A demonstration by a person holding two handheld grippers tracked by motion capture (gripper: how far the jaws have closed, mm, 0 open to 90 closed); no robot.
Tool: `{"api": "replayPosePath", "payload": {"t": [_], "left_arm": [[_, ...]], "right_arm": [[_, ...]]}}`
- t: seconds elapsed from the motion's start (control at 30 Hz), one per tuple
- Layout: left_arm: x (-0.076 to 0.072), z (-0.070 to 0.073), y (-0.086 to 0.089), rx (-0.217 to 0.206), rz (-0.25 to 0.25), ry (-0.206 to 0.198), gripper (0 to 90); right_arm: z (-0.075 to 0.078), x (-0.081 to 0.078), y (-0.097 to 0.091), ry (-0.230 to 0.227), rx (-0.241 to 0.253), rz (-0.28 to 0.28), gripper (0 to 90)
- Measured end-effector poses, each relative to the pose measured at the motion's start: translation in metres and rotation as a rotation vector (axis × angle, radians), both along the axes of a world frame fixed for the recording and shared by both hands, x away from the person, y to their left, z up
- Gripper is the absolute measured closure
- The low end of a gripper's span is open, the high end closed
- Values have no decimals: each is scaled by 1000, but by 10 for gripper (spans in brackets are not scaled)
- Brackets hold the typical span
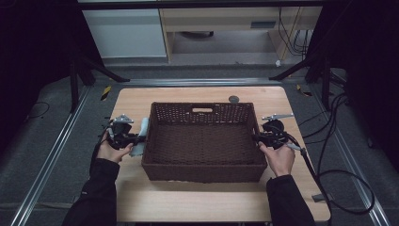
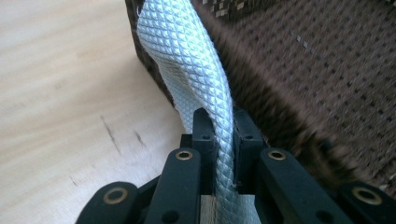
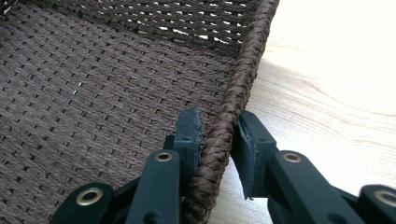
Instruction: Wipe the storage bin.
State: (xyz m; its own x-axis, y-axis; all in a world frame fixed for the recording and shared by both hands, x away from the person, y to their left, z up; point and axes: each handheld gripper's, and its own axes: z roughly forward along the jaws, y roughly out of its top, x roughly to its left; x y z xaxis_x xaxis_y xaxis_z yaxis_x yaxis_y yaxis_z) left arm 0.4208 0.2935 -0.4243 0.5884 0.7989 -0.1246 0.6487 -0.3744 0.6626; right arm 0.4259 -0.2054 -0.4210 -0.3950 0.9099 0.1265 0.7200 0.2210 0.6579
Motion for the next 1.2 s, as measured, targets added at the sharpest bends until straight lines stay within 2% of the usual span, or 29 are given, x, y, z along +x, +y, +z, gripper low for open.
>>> {"api": "replayPosePath", "payload": {"t": [0.13,0.23,0.37,0.47,0.53,0.7,0.73,0.77,0.83,0.97,1.1,1.2], "left_arm": [[-2,-15,-2,3,-7,54,818],[-3,-24,-6,24,-21,85,818],[-2,-29,-8,29,-32,101,818],[-2,-27,-9,31,-36,95,818],[-3,-22,-9,29,-36,77,818],[-10,4,-6,-3,-30,-5,818],[-12,8,-5,-7,-31,-20,818],[-13,11,-5,-5,-33,-26,818],[-14,13,-7,6,-34,-32,819],[-15,9,-8,13,-40,-17,819],[-15,3,-9,21,-44,5,819],[-18,-5,-11,29,-52,30,819]], "right_arm": [[0,1,-1,1,-1,-2,726],[0,2,-2,-1,-9,-5,727],[1,2,-4,0,-18,-6,728],[1,3,-6,0,-16,-11,728],[1,3,-6,-1,-17,-12,727],[2,3,-7,-10,-10,-7,698],[2,3,-7,-17,-17,-5,668],[2,2,-7,-42,-31,-7,644],[2,1,-7,-49,-41,-4,629],[4,-1,-6,-61,-63,-5,594],[10,-4,-7,-77,-51,1,582],[13,-8,-5,-69,-61,14,581]]}}
